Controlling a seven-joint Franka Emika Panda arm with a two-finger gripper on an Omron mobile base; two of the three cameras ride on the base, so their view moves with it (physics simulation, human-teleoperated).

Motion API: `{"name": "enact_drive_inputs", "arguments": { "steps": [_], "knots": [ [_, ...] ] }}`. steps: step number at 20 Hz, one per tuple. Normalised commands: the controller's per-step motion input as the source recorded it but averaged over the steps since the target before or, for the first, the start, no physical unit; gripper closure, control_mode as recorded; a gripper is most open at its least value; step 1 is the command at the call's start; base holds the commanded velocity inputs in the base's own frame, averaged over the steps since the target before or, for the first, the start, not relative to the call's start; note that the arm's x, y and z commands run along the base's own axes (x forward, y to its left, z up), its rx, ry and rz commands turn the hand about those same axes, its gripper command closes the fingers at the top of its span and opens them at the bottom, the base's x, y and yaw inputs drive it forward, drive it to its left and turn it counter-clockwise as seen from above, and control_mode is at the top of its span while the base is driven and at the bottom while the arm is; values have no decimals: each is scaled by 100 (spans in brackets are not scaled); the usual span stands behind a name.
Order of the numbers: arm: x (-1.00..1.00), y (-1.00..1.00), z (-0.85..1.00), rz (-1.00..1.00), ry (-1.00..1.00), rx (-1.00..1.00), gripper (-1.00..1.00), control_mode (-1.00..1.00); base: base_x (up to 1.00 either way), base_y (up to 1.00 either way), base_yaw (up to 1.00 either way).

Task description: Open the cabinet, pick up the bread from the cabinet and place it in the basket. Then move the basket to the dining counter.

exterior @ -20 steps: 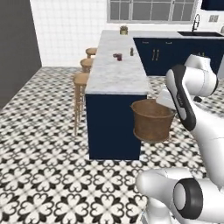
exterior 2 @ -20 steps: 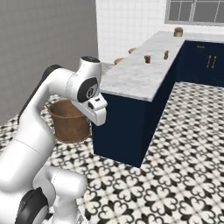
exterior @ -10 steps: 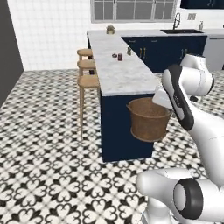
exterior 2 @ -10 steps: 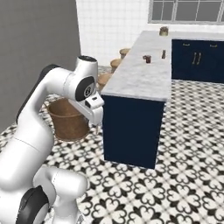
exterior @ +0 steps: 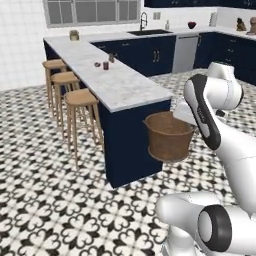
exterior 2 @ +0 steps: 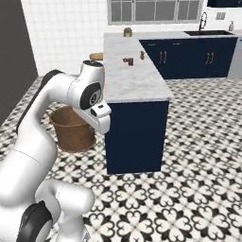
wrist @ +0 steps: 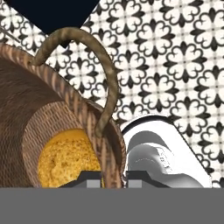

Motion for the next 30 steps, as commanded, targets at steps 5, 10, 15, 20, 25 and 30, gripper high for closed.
{"name": "enact_drive_inputs", "arguments": {
  "steps": [5, 10, 15, 20, 25, 30],
  "knots": [
    [0, 0, 0, 0, 0, 0, 100, 100, 17, 86, -55],
    [0, 0, 0, 0, 0, 0, 100, 100, 20, 77, -53],
    [0, 0, 0, 0, 0, 0, 100, 100, 21, 85, -49],
    [0, 0, 0, 0, 0, 0, 100, 100, 34, 97, -43],
    [0, 0, 0, 0, 0, 0, 100, 100, 43, 100, -35],
    [0, 0, 0, 0, 0, 0, 100, 100, 44, 100, -29]
  ]
}}
